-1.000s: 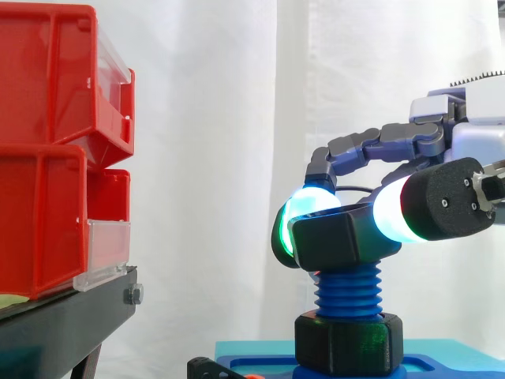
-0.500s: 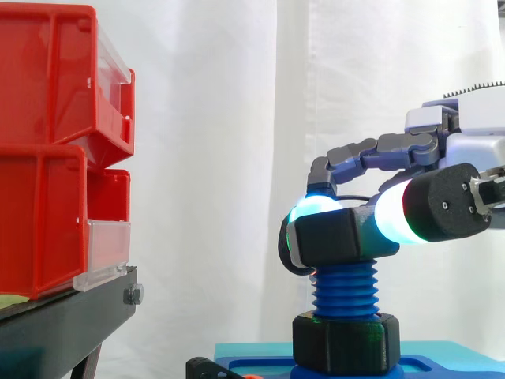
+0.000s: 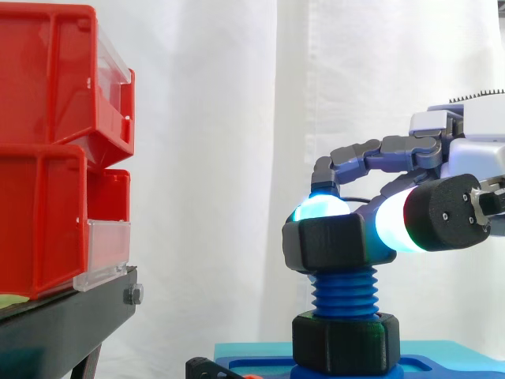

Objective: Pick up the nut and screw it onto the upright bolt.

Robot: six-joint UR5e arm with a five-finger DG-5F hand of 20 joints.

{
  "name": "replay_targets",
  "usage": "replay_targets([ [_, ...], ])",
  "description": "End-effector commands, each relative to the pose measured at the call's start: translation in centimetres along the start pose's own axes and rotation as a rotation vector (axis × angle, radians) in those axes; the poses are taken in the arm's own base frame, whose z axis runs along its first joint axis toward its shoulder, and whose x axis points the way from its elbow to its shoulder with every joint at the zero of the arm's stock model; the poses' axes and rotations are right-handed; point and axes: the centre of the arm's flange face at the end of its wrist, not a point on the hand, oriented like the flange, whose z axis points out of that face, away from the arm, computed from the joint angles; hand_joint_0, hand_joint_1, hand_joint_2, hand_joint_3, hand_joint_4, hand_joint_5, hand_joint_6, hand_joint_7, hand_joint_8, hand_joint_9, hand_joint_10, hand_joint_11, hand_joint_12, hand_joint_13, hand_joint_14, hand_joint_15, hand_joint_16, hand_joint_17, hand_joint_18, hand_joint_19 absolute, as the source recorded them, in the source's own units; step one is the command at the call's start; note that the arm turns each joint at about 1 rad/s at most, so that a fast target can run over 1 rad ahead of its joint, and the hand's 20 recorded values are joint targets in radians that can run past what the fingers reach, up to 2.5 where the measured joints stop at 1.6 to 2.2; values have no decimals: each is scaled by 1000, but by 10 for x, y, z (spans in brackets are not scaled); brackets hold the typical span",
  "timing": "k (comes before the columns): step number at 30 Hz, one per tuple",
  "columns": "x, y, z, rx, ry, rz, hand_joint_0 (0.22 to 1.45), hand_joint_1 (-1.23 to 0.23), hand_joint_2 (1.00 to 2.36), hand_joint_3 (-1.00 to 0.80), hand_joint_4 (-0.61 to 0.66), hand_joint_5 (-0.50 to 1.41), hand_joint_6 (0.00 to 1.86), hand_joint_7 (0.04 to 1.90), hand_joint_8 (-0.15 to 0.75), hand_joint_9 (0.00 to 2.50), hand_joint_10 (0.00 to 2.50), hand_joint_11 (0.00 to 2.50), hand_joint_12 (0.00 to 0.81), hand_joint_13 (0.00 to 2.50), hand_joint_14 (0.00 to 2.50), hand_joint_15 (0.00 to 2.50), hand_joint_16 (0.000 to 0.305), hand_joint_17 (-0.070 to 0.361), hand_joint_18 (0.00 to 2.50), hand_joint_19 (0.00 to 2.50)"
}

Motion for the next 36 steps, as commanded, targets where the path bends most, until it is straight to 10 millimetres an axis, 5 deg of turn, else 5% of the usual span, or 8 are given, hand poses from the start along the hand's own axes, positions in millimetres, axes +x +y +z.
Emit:
replay_targets([
  [1,0,0,0,-1,0,-1,540,-783,1000,-500,163,-128,501,1333,271,703,10,295,305,481,1,20,33,74,242,0],
  [24,1,4,-1,-14,7,1,488,-828,1000,-500,186,-142,501,1238,269,632,11,264,323,416,1,0,38,85,207,0],
  [36,-2,-2,1,-27,17,-3,391,-641,1000,-500,189,-195,502,714,270,495,0,0,363,302,0,0,50,112,90,0],
])
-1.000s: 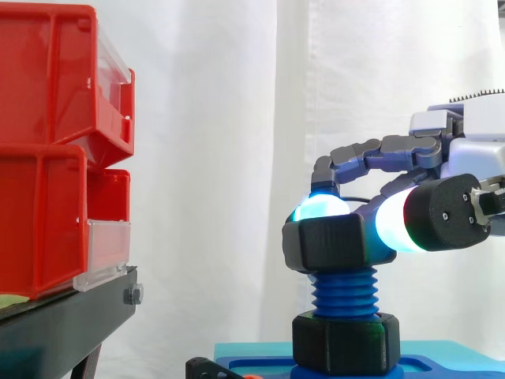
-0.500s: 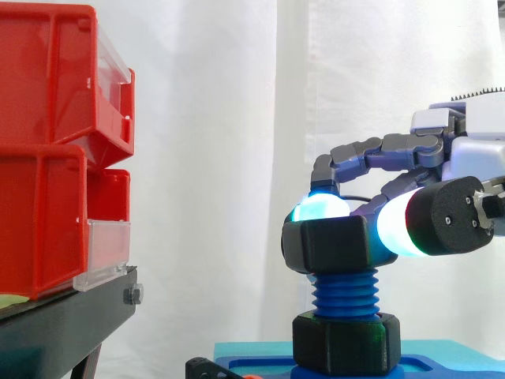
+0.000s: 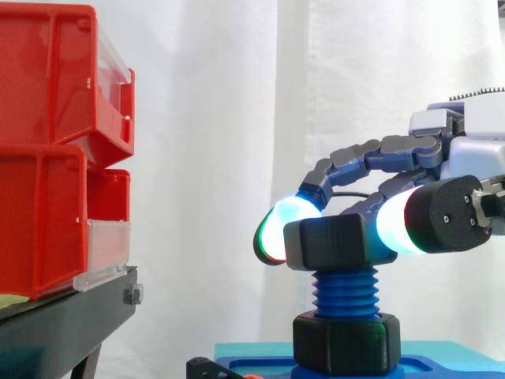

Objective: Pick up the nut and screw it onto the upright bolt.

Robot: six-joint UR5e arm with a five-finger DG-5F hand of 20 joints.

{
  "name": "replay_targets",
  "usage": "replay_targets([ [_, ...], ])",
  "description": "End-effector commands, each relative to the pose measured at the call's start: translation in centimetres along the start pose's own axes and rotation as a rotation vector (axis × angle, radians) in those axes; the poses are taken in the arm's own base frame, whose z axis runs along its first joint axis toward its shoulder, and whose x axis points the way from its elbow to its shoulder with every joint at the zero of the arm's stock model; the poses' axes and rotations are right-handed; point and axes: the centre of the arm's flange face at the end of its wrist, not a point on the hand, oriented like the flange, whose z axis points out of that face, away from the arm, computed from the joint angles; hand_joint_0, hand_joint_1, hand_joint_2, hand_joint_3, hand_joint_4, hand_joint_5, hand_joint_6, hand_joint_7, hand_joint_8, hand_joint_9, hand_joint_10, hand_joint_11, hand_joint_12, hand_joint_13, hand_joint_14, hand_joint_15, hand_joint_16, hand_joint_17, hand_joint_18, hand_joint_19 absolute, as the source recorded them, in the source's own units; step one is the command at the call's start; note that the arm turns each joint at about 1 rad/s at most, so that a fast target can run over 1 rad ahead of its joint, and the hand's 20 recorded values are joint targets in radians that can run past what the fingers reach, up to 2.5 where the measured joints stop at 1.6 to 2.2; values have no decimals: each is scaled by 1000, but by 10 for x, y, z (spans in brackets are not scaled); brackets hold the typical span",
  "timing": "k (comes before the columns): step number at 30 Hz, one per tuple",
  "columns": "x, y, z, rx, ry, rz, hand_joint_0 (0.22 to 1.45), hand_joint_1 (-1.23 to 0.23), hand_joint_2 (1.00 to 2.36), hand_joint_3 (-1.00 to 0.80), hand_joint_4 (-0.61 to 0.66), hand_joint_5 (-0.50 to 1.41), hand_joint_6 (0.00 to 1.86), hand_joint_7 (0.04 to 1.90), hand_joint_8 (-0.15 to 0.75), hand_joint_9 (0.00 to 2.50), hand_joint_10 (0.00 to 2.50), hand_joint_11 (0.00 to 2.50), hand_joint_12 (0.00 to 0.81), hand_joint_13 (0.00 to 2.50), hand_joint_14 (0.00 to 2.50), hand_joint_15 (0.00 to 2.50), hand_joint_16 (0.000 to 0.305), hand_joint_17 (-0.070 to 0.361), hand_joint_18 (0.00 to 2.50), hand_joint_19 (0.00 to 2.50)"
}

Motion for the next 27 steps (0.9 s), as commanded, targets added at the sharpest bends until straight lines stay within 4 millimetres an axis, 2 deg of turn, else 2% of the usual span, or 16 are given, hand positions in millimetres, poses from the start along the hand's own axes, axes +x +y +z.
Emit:
replay_targets([
  [1,-1,-2,1,-5,4,-1,389,-640,1000,-500,187,-197,502,700,267,485,0,0,363,295,0,0,50,113,84,0],
  [9,-4,-2,3,-8,-4,2,369,-494,1000,-500,153,-207,501,620,245,342,0,0,378,158,0,0,59,132,0,0],
  [11,-4,4,4,-9,-7,1,360,-372,1000,-500,134,-212,501,611,225,192,0,0,383,3,0,0,62,141,0,0],
  [17,-2,9,3,-19,-8,3,359,-157,1000,-500,106,-218,501,607,199,18,0,0,383,0,0,0,65,146,0,0],
  [27,-1,20,4,-31,-10,6,376,-89,1000,-500,101,-171,501,611,202,117,0,0,379,0,0,0,64,144,0,0],
])
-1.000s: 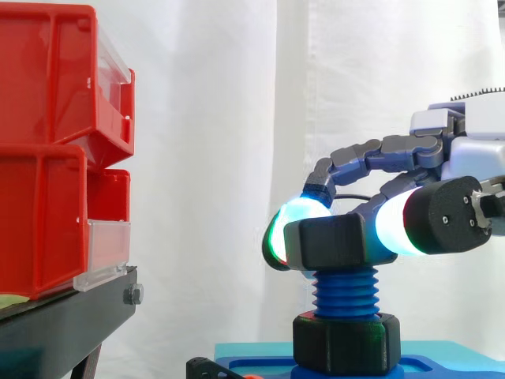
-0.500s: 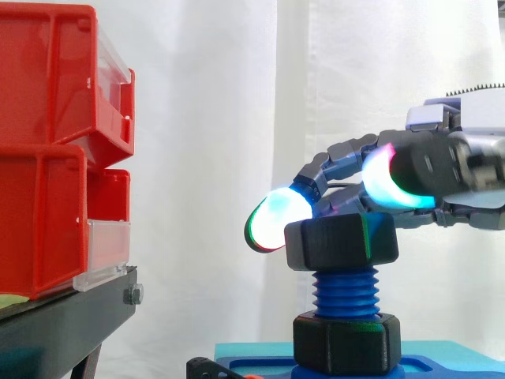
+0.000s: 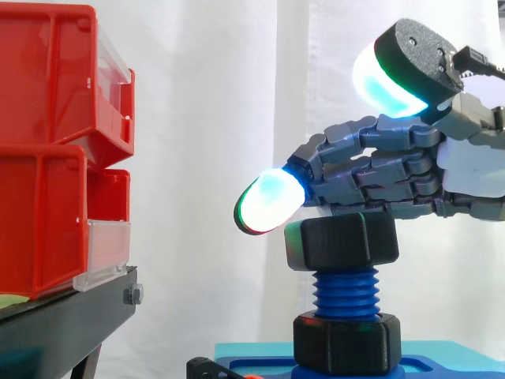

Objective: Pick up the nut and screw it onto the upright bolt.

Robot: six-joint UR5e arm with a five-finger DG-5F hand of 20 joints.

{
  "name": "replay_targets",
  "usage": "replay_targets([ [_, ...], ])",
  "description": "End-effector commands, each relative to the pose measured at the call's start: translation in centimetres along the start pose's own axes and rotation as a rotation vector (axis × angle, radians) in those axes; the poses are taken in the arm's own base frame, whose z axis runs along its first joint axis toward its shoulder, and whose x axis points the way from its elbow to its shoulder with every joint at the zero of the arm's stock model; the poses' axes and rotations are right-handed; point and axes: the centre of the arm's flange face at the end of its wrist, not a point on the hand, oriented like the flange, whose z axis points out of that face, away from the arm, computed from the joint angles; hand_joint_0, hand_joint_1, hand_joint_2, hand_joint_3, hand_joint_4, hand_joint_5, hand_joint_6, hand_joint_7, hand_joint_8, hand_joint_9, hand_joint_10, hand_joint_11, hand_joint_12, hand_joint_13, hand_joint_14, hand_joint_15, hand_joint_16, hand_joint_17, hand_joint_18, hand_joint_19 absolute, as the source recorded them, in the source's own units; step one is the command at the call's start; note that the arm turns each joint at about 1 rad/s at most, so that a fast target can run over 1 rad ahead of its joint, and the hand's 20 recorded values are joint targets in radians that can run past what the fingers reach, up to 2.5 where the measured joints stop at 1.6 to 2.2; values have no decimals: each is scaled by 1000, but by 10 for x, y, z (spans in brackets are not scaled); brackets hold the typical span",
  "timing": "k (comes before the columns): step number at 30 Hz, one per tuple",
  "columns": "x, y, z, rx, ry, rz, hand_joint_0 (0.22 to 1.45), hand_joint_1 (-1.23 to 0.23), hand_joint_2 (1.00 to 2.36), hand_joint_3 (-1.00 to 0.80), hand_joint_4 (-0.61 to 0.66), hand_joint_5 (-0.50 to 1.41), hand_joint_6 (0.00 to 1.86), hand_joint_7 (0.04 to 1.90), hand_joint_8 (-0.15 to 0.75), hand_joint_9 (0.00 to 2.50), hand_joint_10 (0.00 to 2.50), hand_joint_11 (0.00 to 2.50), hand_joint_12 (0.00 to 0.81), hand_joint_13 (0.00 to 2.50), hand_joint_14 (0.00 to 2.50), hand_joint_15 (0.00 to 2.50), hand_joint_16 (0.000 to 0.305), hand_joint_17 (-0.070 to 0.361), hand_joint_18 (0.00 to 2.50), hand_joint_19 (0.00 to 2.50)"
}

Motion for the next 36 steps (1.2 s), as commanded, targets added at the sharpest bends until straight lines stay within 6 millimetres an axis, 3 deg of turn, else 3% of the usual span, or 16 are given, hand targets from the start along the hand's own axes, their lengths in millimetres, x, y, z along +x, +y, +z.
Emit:
replay_targets([
  [1,-1,5,1,-2,-3,3,380,-90,1000,-500,109,-162,501,620,202,138,0,0,378,0,0,0,63,142,0,0],
  [16,7,18,-3,-11,17,9,424,-226,1000,-500,190,-82,503,863,228,462,0,0,350,130,0,0,52,116,0,0],
  [36,3,7,-3,-3,38,-5,456,-268,1000,-500,231,-56,504,978,253,660,0,0,290,324,0,0,34,77,4,0],
])
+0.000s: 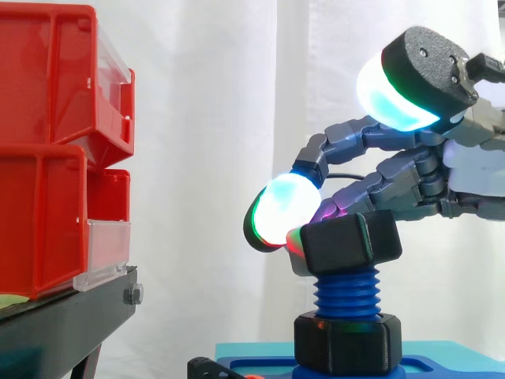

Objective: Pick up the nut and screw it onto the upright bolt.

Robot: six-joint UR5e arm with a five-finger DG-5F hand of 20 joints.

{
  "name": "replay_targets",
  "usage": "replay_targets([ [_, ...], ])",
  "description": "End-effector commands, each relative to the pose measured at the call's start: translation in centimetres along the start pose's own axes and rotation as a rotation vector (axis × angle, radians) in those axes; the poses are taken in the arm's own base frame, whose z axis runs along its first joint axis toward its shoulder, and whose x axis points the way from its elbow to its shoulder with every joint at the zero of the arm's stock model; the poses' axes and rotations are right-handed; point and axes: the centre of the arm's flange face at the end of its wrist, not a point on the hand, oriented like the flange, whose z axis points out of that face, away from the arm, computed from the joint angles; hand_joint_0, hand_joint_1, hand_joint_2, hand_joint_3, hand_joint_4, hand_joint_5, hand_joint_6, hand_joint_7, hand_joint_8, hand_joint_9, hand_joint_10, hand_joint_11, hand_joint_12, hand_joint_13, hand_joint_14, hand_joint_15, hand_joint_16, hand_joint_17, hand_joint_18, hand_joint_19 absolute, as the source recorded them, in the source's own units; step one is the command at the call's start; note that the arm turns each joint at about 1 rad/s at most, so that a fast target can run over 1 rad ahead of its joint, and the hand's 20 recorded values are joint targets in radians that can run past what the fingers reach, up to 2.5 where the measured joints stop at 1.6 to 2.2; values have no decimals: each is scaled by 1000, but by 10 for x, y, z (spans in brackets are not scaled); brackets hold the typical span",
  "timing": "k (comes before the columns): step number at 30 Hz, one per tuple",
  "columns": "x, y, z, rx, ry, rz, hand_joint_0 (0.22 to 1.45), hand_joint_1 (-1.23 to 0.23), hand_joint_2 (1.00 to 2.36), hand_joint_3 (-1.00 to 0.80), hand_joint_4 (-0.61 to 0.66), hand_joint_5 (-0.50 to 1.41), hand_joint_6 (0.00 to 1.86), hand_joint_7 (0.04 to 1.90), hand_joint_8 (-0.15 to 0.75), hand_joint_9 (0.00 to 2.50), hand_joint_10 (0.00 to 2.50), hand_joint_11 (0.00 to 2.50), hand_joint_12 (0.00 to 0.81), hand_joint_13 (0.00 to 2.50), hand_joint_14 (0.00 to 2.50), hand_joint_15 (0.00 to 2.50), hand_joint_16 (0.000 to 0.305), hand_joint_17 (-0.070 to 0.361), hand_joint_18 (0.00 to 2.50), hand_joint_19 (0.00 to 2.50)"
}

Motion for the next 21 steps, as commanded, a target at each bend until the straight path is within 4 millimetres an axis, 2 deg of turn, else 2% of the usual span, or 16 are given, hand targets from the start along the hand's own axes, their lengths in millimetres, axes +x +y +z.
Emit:
replay_targets([
  [1,-2,-3,1,-3,2,-1,457,-269,1000,-500,236,-56,504,987,256,664,0,0,289,325,0,0,34,76,8,0],
  [6,-4,-6,2,-2,1,-2,458,-272,1000,-500,222,-58,505,1029,265,681,0,0,286,340,0,0,34,76,20,0],
  [15,-8,-12,4,-4,0,-3,462,-281,1000,-500,187,-47,505,1239,277,720,0,0,276,382,0,0,31,71,74,0],
  [21,-11,-16,5,-4,1,-4,467,-284,1000,-500,194,-11,503,1339,284,835,0,0,263,456,0,0,28,64,142,0],
])
